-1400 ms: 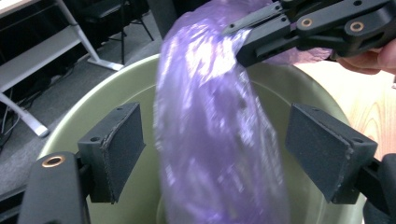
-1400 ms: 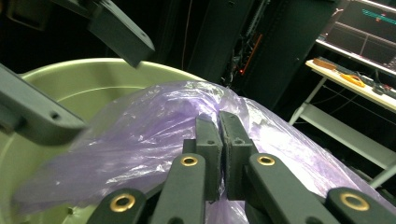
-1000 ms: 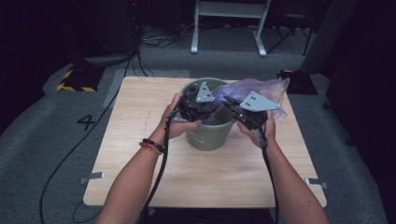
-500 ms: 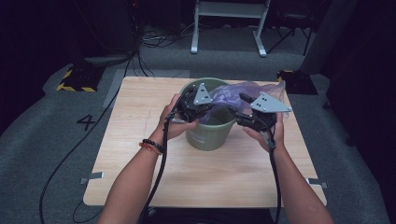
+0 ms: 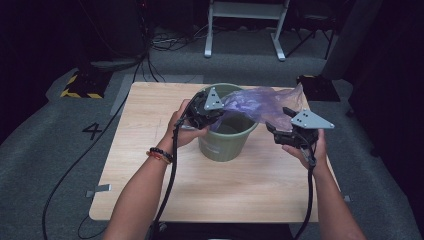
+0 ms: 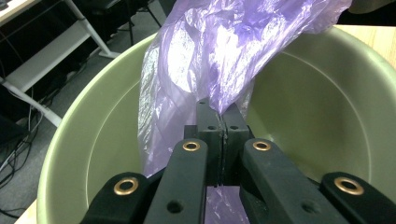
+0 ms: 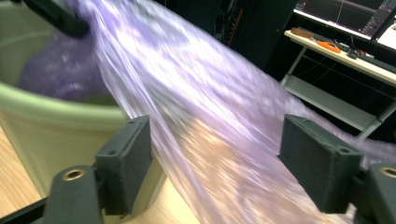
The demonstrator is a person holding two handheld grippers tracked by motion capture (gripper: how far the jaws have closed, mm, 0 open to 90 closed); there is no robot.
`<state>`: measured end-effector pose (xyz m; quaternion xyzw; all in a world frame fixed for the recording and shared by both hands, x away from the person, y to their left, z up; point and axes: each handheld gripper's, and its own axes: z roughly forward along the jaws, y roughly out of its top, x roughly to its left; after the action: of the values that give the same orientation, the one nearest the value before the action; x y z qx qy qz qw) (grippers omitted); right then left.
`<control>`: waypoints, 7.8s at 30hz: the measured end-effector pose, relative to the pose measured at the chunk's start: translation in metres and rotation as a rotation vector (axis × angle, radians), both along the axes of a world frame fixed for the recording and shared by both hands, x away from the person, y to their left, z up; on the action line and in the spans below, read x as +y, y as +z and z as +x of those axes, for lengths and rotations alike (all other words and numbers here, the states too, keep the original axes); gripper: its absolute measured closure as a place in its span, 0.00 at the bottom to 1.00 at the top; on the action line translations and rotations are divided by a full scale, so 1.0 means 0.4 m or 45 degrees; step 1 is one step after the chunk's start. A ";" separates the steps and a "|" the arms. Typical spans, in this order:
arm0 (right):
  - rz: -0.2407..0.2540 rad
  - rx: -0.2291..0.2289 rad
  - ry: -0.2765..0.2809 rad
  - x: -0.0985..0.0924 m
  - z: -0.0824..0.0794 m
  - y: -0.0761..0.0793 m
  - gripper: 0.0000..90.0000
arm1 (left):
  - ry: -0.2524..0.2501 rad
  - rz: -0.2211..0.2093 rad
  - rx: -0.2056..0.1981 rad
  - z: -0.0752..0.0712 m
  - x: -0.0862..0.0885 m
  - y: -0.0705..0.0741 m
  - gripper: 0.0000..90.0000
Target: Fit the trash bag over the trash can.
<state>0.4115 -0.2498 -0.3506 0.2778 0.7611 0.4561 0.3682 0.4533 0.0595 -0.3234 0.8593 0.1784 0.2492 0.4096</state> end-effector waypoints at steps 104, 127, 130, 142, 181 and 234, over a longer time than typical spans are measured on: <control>-0.081 -0.098 0.371 0.182 -0.068 0.034 1.00 | -0.133 -0.298 -0.107 -0.154 0.013 0.004 0.27; -0.046 -0.129 0.471 0.177 -0.118 0.015 0.84 | -0.234 -0.243 -0.097 -0.158 0.028 0.015 1.00; 0.007 -0.122 0.453 0.152 -0.126 0.020 0.72 | -0.216 -0.265 -0.106 -0.163 0.052 0.012 1.00; 0.105 -0.121 0.160 0.023 -0.118 0.033 0.44 | -0.180 -0.309 -0.107 -0.185 0.111 -0.014 1.00; -0.085 -0.190 0.168 0.057 -0.070 0.028 0.99 | -0.147 -0.334 -0.085 -0.194 0.114 -0.020 0.54; -0.309 -0.038 0.333 0.033 -0.129 -0.149 0.98 | 0.144 -0.422 0.080 -0.191 0.261 -0.099 0.99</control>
<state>0.3599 -0.2368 -0.4103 0.1231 0.8346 0.4090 0.3478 0.3768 0.1639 -0.3631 0.7761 0.2777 0.2119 0.5251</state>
